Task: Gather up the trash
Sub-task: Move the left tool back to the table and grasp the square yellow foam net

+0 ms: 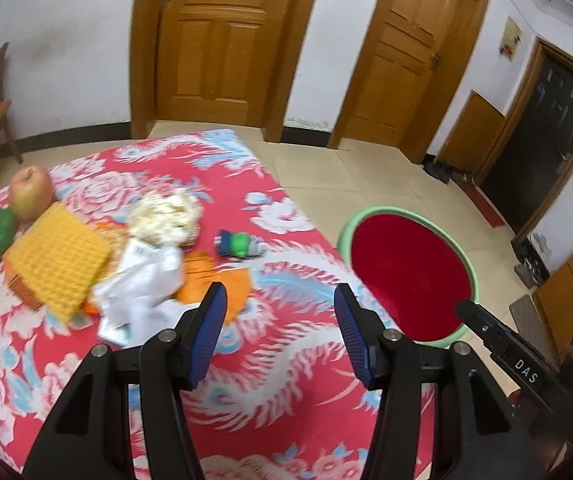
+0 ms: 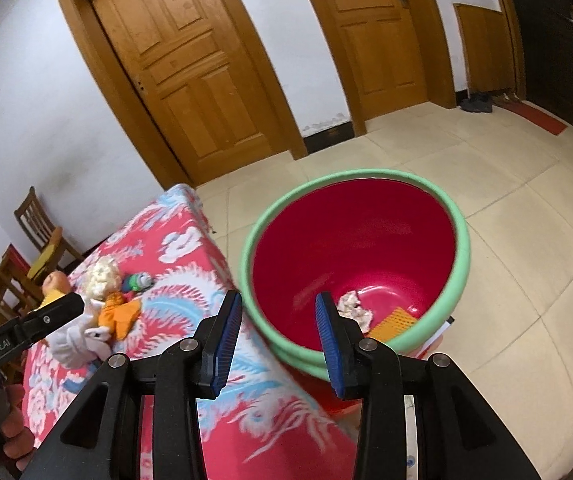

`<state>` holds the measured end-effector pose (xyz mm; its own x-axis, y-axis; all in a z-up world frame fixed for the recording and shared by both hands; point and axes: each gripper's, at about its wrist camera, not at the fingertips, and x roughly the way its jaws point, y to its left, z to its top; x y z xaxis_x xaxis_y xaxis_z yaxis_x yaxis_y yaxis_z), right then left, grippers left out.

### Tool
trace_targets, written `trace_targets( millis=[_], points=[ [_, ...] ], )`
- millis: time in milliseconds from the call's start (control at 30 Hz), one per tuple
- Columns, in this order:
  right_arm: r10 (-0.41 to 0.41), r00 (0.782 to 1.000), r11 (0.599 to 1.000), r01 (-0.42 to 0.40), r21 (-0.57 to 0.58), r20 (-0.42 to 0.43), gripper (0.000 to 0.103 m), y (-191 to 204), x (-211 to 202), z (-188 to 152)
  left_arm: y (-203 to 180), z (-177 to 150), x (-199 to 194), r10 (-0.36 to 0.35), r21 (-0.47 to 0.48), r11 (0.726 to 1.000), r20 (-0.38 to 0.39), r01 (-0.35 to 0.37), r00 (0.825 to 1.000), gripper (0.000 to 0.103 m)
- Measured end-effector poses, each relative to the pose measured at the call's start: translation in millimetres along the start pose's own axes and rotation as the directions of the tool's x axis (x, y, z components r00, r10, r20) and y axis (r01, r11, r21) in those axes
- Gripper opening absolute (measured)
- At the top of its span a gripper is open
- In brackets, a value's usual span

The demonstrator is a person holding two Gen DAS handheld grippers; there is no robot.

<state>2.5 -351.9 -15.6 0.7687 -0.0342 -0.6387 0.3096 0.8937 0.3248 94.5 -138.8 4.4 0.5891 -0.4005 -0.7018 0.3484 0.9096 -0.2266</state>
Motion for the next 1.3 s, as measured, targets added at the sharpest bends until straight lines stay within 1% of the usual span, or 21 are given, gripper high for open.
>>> trace_targets(
  millis=[200, 433, 667, 767, 900, 1267, 1300],
  points=[
    [0.036, 0.999, 0.999, -0.036, -0.037, -0.011, 0.039, 24, 0, -4, 36, -5, -18, 0.052, -0.068, 0.996, 0.026, -0.050, 0.998, 0.056],
    [0.056, 0.998, 0.996, -0.058, -0.073, -0.027, 0.040, 47, 2, -8, 79, -11, -33, 0.118, -0.157, 0.982, 0.045, -0.109, 0.992, 0.056],
    [0.056, 0.998, 0.992, -0.060, -0.107, -0.040, 0.040, 62, 5, -11, 121, -15, -30, 0.174, -0.237, 0.958, 0.038, -0.160, 0.984, 0.056],
    [0.053, 0.998, 0.992, -0.057, -0.114, -0.043, 0.040, 67, 8, -12, 135, -17, -26, 0.188, -0.257, 0.951, 0.029, -0.175, 0.982, 0.056],
    [0.045, 0.998, 0.991, -0.052, -0.122, -0.053, 0.040, 72, 12, -13, 149, -18, -14, 0.193, -0.283, 0.942, 0.009, -0.182, 0.981, 0.056],
    [0.022, 0.996, 0.990, -0.034, -0.140, -0.082, 0.040, 80, 25, -15, 163, -12, 15, 0.146, -0.321, 0.937, 0.004, -0.137, 0.989, 0.055],
    [0.022, 0.996, 0.990, -0.034, -0.140, -0.085, 0.040, 80, 27, -15, 165, -12, 16, 0.141, -0.326, 0.936, 0.009, -0.130, 0.990, 0.051]
  ],
)
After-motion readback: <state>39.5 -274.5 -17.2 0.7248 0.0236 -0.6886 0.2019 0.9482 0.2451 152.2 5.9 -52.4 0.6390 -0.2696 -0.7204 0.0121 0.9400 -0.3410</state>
